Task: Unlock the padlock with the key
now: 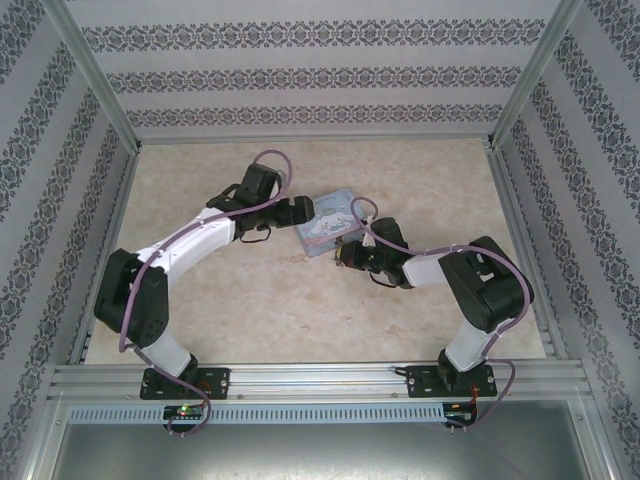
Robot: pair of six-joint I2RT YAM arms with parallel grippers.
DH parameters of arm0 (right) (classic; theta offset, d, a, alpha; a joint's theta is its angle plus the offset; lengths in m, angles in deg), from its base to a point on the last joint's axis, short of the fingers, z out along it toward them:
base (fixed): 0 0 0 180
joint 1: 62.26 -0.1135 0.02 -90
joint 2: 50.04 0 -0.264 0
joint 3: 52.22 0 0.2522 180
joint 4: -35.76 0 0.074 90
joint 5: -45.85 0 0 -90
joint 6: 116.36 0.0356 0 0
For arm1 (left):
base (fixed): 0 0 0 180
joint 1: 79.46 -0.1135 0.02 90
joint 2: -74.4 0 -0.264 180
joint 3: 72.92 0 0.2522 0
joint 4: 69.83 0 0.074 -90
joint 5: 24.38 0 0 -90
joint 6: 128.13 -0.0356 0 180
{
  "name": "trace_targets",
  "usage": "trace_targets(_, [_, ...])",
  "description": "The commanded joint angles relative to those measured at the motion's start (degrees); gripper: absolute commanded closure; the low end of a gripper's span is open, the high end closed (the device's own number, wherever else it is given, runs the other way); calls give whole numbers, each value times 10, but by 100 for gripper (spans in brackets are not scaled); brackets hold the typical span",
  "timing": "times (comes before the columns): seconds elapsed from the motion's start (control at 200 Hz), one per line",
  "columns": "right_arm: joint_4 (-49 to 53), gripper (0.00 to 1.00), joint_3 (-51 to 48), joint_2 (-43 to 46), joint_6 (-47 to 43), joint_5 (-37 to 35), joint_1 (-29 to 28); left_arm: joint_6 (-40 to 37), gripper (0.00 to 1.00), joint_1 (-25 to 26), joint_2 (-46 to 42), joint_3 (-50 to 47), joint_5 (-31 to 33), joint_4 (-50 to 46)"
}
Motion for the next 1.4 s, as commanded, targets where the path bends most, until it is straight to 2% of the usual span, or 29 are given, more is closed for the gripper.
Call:
trace_targets(0.0, [5, 100, -17, 16, 22, -23, 5, -64, 5, 27, 31, 32, 84, -74])
trace_targets(0.135, [6, 100, -25, 23, 30, -31, 5, -81, 5, 50, 68, 58, 125, -90])
trace_targets(0.635, [-3, 100, -26, 27, 69, -32, 14, -88, 5, 86, 111, 29, 177, -88])
trace_targets(0.939, [-39, 100, -29, 27, 116, -13, 32, -91, 5, 96, 124, 16, 191, -88])
trace_targets(1.394, [-25, 100, 20, 10, 131, 2, 70, -94, 7, 102, 150, 9, 181, -86])
